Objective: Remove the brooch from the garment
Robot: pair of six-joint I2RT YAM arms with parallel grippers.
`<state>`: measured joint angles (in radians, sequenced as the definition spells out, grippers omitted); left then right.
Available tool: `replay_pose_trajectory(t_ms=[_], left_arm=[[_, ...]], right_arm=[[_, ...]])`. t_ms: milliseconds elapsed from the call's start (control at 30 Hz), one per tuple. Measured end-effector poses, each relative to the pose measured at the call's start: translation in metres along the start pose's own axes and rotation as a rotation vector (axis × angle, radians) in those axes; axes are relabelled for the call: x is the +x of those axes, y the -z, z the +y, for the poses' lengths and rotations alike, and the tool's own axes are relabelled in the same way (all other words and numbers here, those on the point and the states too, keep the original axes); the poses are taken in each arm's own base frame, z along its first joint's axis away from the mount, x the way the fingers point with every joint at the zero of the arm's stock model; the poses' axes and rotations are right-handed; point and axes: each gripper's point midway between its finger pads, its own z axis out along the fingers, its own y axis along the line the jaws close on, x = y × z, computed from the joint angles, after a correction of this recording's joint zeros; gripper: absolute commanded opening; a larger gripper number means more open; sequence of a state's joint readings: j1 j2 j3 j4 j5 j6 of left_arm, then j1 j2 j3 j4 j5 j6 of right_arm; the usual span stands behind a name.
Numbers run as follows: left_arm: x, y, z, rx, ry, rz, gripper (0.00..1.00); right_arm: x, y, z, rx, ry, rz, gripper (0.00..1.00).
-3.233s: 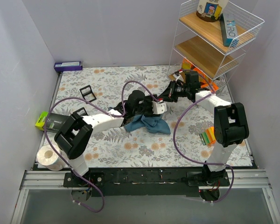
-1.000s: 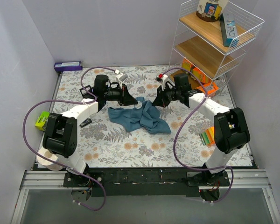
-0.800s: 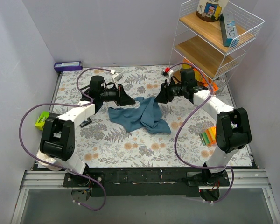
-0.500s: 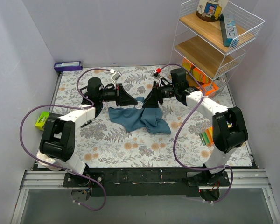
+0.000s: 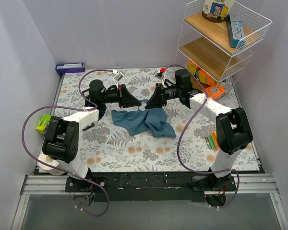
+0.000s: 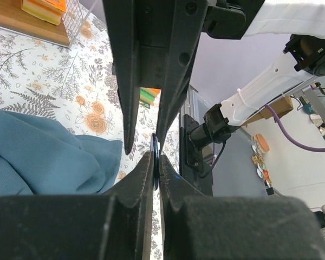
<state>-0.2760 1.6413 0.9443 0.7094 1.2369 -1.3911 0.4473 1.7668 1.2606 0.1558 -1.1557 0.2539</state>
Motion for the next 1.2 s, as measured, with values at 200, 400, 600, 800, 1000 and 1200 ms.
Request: replay_pose_trajectory(t_ms=[200, 400, 600, 800, 1000, 1200], left_arm=[[-0.001, 0.0, 0.004, -0.015, 0.005, -0.011, 0.3], [0.009, -0.002, 0.008, -0.017, -0.017, 0.029, 0.35], [0.018, -0.009, 0.012, -0.026, -0.071, 0.071, 0.3], [0.02, -0.014, 0.017, -0.055, -0.122, 0.083, 0.21], [0.02, -0.016, 0.024, -0.102, -0.133, 0.092, 0.17], [0.018, -0.016, 0.028, -0.138, -0.122, 0.092, 0.13]], right_arm=[[-0.002, 0.0, 0.005, -0.028, -0.015, -0.001, 0.01], [-0.004, -0.001, 0.0, 0.002, -0.036, -0.012, 0.01], [-0.005, -0.001, -0.002, 0.02, -0.054, -0.017, 0.01], [-0.005, -0.001, -0.003, 0.024, -0.059, -0.019, 0.01], [-0.005, -0.001, -0.004, 0.031, -0.059, -0.021, 0.01], [-0.006, 0.0, -0.006, 0.039, -0.052, -0.025, 0.01]])
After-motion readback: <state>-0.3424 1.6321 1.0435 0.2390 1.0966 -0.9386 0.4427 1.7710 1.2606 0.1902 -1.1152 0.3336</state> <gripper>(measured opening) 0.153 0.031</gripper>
